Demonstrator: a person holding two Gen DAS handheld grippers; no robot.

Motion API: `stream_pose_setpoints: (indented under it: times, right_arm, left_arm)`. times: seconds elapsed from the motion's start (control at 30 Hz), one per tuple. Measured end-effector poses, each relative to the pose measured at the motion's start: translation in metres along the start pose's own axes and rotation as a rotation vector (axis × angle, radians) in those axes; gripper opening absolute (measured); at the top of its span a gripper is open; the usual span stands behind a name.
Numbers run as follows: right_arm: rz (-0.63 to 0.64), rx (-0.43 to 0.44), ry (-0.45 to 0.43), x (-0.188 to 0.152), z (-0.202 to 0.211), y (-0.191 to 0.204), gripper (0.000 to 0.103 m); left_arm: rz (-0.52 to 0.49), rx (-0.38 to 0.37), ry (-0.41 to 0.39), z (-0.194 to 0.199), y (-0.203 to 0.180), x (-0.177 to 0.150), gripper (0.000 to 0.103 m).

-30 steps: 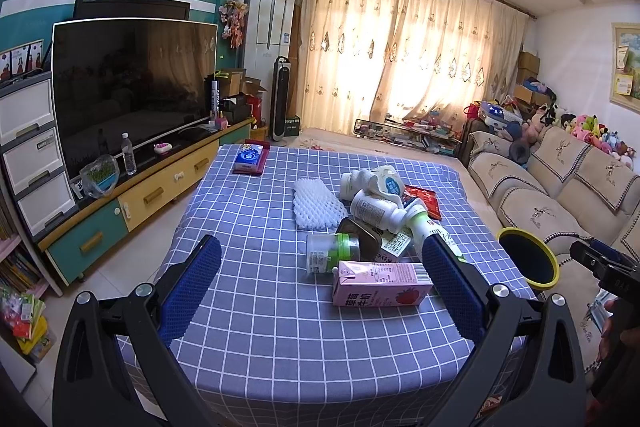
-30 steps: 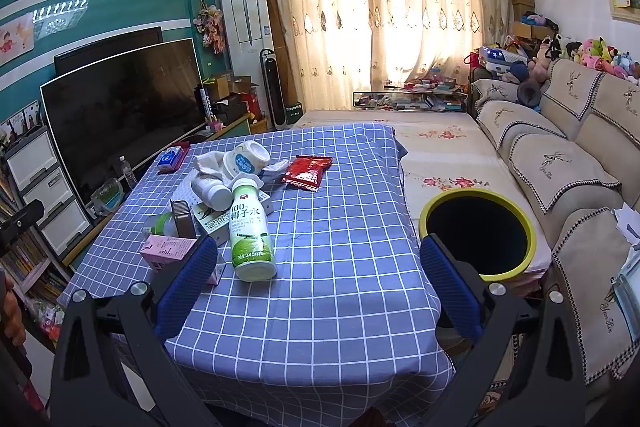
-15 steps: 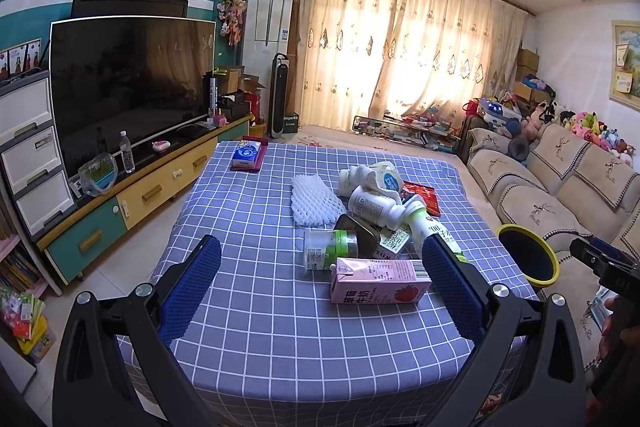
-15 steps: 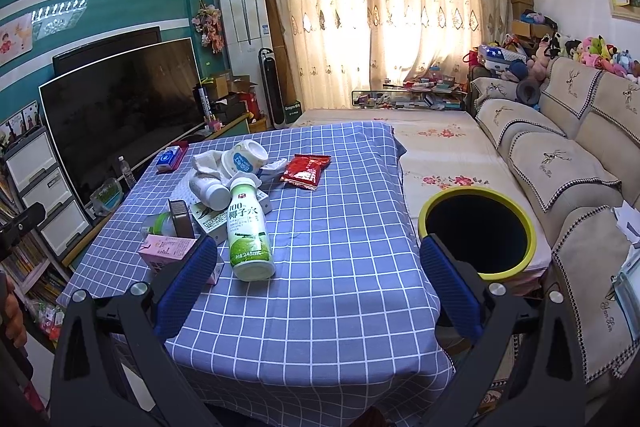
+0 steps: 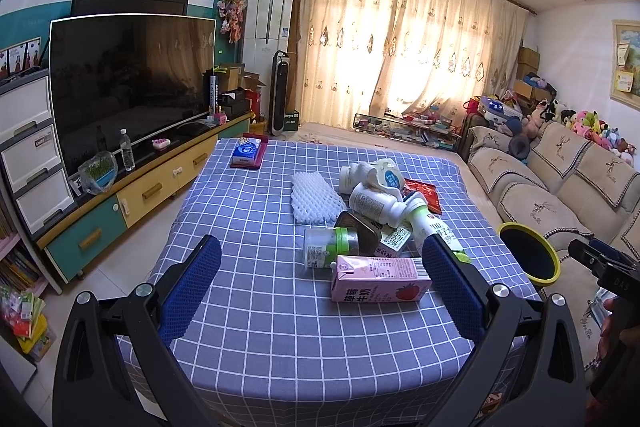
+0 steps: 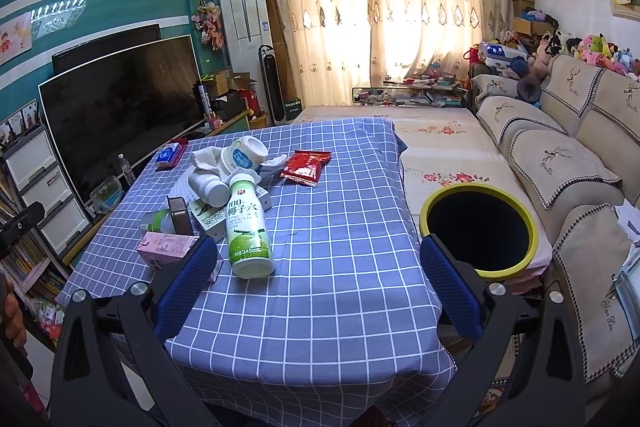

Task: Collect trash

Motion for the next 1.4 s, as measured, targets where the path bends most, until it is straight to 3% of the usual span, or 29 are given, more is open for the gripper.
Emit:
stream_pose_setpoints:
  times: [0.23, 0.53, 0.7, 1.1, 1.23, 1.3, 1.4]
  right_arm:
    - [0.017, 0.048, 0.062, 0.002, -0.029, 0.01, 0.097]
    - [0.113, 0.123, 0.171, 0.012, -0.103, 0.054, 0.096]
    - [0.133, 0.152, 0.241, 0.014, -0.139, 0.068, 0.073]
    - [0.125, 0.183, 0.332, -0.009, -0.178, 0.069, 0.069]
    - [0.129, 0.196, 0.334, -0.011, -0.186, 0.07, 0.061]
    - [0.135, 0.202, 0.344, -0.012, -0.19, 0.071, 0.051]
    - [0.137, 0.207, 0.331, -0.011, -0.187, 0.072, 0.051]
  left_arm:
    - [0.016, 0.017, 0.029, -0.019, 0.007, -0.004, 0.099]
    - [0.029, 0.049, 0.063, -0.055, 0.018, -0.006, 0.099]
    - [0.009, 0.058, 0.074, -0.076, 0.017, -0.006, 0.099]
    - [-0.031, 0.049, 0.076, -0.109, 0.009, -0.008, 0.099]
    - [-0.033, 0.048, 0.094, -0.116, 0.008, -0.011, 0.099]
    - [-0.029, 0.05, 0.095, -0.117, 0.008, -0.011, 0.099]
    - [-0.025, 0.05, 0.092, -0.119, 0.008, -0.01, 0.099]
Point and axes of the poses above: each gripper's, at about its wrist camera, not at the fingertips, and z roughly against the way its jaws point, y to its left, x to its top, the point moved 6 cm from there along -z, roughly the way its jaws point, and after that the axes turned 10 degrees about y, right-handed, at the moved point
